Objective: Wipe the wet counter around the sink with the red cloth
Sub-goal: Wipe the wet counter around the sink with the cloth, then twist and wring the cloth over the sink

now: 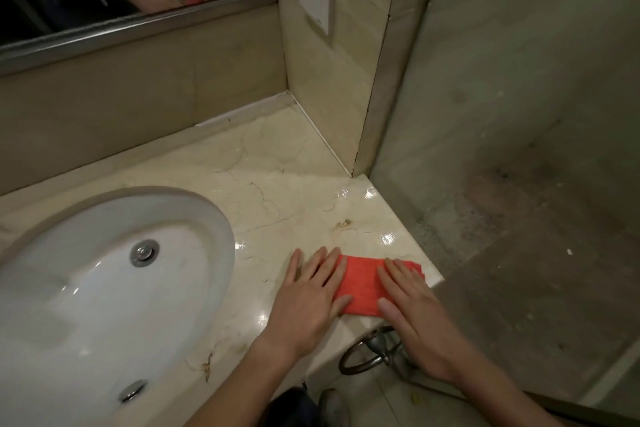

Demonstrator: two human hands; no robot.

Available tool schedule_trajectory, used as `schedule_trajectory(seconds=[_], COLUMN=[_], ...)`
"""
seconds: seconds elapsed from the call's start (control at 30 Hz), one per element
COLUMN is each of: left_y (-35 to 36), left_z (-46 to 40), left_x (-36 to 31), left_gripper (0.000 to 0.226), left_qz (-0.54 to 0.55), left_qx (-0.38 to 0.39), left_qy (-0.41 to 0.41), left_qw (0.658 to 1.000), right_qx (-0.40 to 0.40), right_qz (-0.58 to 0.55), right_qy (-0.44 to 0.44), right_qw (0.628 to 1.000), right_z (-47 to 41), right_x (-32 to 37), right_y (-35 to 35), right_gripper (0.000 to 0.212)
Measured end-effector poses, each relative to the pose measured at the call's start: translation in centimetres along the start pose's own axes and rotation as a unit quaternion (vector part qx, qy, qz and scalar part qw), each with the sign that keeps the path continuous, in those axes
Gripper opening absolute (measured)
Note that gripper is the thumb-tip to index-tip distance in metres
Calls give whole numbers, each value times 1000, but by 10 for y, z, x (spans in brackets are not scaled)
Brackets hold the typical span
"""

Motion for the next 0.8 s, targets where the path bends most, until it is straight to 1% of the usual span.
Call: schedule_trajectory(seconds=[0.1,0.17,0.2,0.27,0.33,0.43,0.47,0.5,0.53,0.6,0.63,0.67,0.73,0.77,0.8], left_y=[-7,-13,-16,-23,-27,-34,-36,-40,-43,-62,-73,-87,-113,-127,-140], left_z=[34,55,62,70,66,57,58,60,64,75,81,88,105,115,124], left_x=[16,30,37,42,42,40,41,43,47,55,58,65,85,96,110], left_gripper=[56,51,48,49,46,32,29,26,22,15,14,13,15,18,22], left_qz=[-13,-11,-1,42,93,160,208,274,355,485,537,583,650,672,691], left_qx=[-24,-57,-66,-50,-37,-61,-68,-76,-78,-94,-102,-113,-143,-160,-181], left_qy=[-13,-18,-30,-75,-108,-107,-101,-96,-97,-111,-122,-134,-155,-155,-153], left_qw=[1000,998,997,995,989,979,970,954,927,862,828,793,730,707,682], right_qx=[25,27,15,-23,-49,-57,-55,-51,-41,-6,22,48,106,144,189], right_qz=[30,9,-13,-50,-33,5,10,6,-11,-118,-183,-244,-348,-404,-469], right_qy=[-30,-36,-29,-2,11,3,5,11,19,55,79,92,105,105,106], right_qw=[999,999,999,998,998,998,998,999,999,992,980,964,925,897,856], right_z=[6,4,1,-7,-16,-30,-34,-36,-38,-42,-45,-49,-59,-64,-69], right_x=[27,45,51,51,43,36,36,38,42,61,71,92,136,160,186], right_y=[12,22,25,26,19,5,0,-5,-10,-19,-18,-18,-10,-5,0], right_gripper=[101,97,93,87,84,78,77,78,82,89,86,85,94,101,100])
Point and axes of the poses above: each hand's wrist, its own z-axis away from the middle knuckle, its own y-axis out of the palm, x = y × z, the point moved 4 cm from there along -z, towards the middle knuckle, and after that the axes turned 9 degrees about z, right-handed, at the moved point
